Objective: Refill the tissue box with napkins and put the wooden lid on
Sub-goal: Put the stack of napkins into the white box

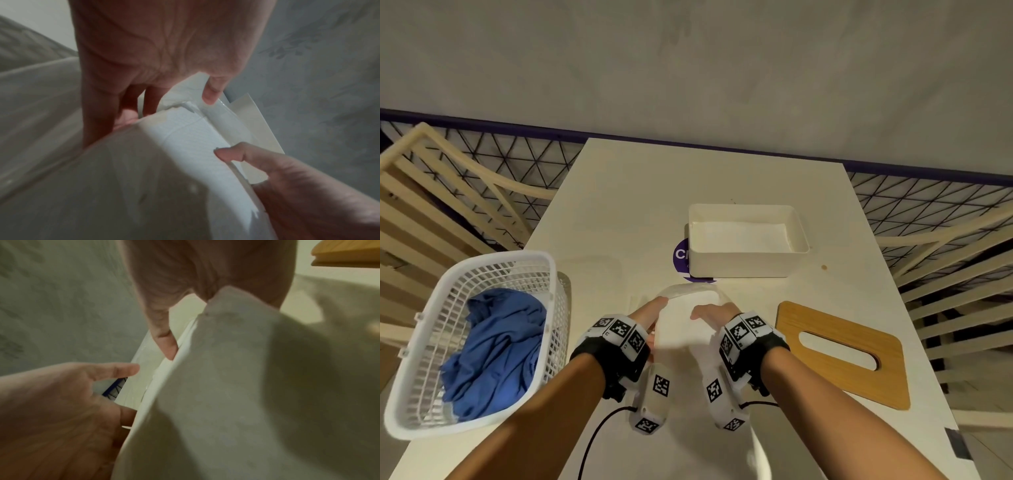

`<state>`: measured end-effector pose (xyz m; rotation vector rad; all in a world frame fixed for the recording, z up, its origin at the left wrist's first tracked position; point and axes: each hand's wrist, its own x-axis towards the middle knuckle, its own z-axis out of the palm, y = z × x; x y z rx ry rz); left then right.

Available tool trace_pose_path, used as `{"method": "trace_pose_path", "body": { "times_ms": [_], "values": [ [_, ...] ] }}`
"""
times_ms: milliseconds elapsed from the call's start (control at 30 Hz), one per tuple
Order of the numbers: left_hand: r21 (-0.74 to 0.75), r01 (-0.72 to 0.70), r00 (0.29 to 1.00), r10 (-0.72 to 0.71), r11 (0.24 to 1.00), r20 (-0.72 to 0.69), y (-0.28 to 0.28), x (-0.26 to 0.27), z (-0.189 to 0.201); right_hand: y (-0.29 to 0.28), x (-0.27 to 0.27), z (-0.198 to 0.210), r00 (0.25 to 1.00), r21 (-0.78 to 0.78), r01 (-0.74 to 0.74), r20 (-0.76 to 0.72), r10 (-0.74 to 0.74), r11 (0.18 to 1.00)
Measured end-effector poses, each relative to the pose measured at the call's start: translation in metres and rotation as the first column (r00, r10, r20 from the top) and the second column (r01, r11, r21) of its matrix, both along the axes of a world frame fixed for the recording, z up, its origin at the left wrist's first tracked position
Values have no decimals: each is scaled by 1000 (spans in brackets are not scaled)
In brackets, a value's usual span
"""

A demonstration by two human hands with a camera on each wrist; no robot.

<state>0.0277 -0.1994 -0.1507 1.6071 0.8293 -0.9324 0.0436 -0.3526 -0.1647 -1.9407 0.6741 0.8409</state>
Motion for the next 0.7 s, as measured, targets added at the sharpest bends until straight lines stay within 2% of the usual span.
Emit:
{"method": "trace_pose_path", "body": {
  "times_ms": [133,267,433,567,700],
  "values": [
    [-14,-4,1000,4,1000,-9,1,-2,2,1,-1,1,1000,-6,0,27,0,1000],
    [47,-7,1000,6,999,14,-3,0,10,7,1,4,997,-36,-53,45,54,998],
    [38,-64,998,64,997,-7,-13,-1,24,5,3,7,1000,30,-22,4,21,999],
    [6,-114,993,114,993,25,-9,1,14,5,4,5,999,86,38,13,-39,996],
    [3,-117,993,117,993,6,-4,3,6,6,2,8,1000,116,-20,17,19,993]
  ]
}}
